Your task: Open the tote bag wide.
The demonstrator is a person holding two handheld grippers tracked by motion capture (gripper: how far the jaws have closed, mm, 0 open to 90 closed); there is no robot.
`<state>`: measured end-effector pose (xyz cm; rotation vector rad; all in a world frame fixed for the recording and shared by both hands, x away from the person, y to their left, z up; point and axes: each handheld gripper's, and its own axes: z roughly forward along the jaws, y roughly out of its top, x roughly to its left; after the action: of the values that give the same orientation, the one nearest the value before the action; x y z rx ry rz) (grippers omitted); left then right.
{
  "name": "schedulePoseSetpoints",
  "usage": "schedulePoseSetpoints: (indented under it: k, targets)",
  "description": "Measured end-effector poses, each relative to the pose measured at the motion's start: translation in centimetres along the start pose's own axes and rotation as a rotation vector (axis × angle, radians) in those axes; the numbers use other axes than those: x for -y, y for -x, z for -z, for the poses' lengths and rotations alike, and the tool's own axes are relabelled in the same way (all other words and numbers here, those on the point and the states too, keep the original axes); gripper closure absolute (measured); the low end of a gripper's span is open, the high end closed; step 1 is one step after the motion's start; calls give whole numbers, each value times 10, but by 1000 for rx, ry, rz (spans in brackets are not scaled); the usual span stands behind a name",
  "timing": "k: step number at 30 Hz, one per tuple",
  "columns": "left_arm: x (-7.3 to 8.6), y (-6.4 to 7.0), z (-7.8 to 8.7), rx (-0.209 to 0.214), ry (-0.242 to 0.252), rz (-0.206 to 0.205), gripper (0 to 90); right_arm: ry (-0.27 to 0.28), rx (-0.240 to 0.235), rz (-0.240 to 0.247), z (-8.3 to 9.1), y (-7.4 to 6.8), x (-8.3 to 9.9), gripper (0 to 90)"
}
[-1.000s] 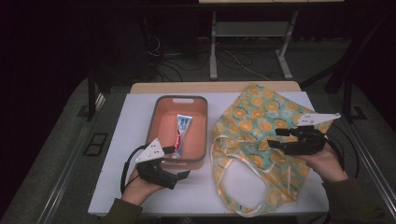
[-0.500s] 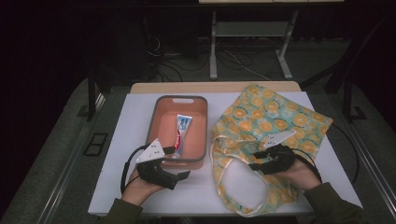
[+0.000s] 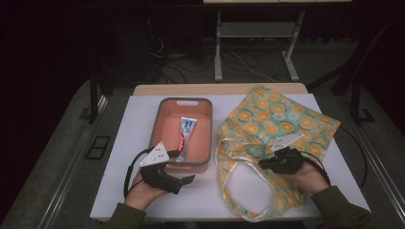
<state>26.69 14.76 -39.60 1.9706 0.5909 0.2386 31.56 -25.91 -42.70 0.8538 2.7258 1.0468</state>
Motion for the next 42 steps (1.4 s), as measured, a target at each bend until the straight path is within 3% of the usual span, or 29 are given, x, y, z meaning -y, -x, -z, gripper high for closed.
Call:
schedulePoseSetpoints:
  k: [1,7,8,9,10,11,13,15,16,19,20,22,25,27,28,30,33,34,38,42]
  targets:
    - [0,0,0,0,1,0,18,-4,6,11,0,-1,0,880]
    - [0,0,0,0,3,0,18,81,44,2,15,4,-5,894]
    - [0,0,0,0,1,0,17,118,73,-24,25,12,-6,893]
    - [0,0,0,0,0,0,17,118,73,-24,25,12,-6,893]
    - [0,0,0,0,0,-1,17,146,104,-63,32,24,-5,893]
    - [0,0,-1,1,-1,0,17,146,104,-63,32,24,-5,893]
    - [0,0,-1,0,-2,-1,17,157,143,-104,36,38,-1,893]
    - [0,0,-1,-1,-2,-1,18,151,209,-169,39,59,7,893]
    - [0,0,-1,0,-2,1,18,151,209,-169,39,59,7,893]
    - [0,1,-2,2,-4,2,17,119,268,-237,33,81,19,893]
    - [0,1,-2,2,-5,1,17,119,268,-237,33,81,19,893]
    - [0,1,-2,2,-4,1,17,73,276,-257,23,88,26,890]
    - [1,0,-1,2,-3,3,17,31,277,-244,16,87,27,826]
    - [0,1,-1,3,-5,0,17,57,282,-242,19,84,24,702]
    - [0,1,-1,3,-5,0,18,57,282,-242,19,84,24,702]
    - [0,1,-1,4,-3,0,17,107,274,-236,31,76,16,537]
    - [0,1,-1,3,-3,-1,17,141,271,-222,40,68,9,465]
    - [0,1,-1,3,-2,-1,18,179,258,-203,49,58,2,420]
    - [0,1,-1,2,-1,-1,18,195,183,-124,53,34,-9,449]
    - [0,1,-1,3,1,-2,18,174,152,-70,47,19,-15,483]
